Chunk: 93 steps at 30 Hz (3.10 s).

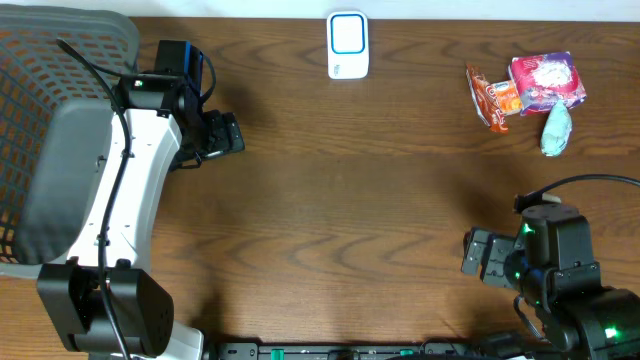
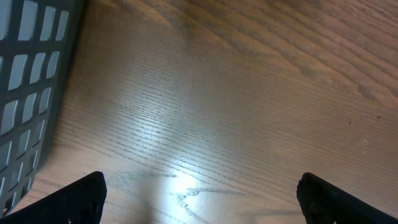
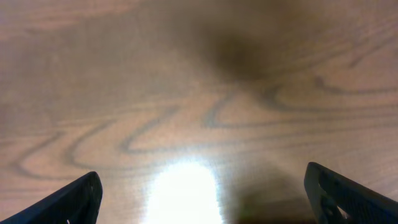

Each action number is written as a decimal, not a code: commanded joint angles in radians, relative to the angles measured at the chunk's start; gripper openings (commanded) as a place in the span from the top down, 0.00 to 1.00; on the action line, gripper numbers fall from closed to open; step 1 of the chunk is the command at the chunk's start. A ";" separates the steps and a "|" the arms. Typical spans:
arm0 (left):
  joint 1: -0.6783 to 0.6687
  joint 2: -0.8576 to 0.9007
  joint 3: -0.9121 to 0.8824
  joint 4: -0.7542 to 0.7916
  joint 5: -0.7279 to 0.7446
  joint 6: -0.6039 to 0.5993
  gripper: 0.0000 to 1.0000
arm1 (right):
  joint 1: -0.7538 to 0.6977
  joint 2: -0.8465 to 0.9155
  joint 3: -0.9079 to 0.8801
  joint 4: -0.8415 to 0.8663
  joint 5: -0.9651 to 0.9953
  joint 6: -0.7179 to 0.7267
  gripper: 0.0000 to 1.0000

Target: Scan the item barcode

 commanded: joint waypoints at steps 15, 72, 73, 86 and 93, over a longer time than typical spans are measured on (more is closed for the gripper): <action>0.001 0.011 -0.005 -0.006 -0.016 -0.005 0.02 | -0.010 -0.010 -0.073 0.225 -0.093 -0.120 0.01; 0.001 0.011 -0.005 -0.006 -0.016 -0.005 0.02 | -0.175 -0.752 -1.008 1.236 -0.148 -0.430 0.01; 0.001 0.011 -0.005 -0.006 -0.016 -0.005 0.02 | -0.174 -0.752 -1.008 1.236 -0.148 -0.430 0.01; 0.001 0.011 -0.005 -0.006 -0.016 -0.005 0.02 | -0.174 -0.752 -1.008 1.236 -0.148 -0.430 0.01; 0.001 0.011 -0.005 -0.006 -0.016 -0.005 0.02 | -0.174 -0.752 -1.008 1.236 -0.148 -0.430 0.01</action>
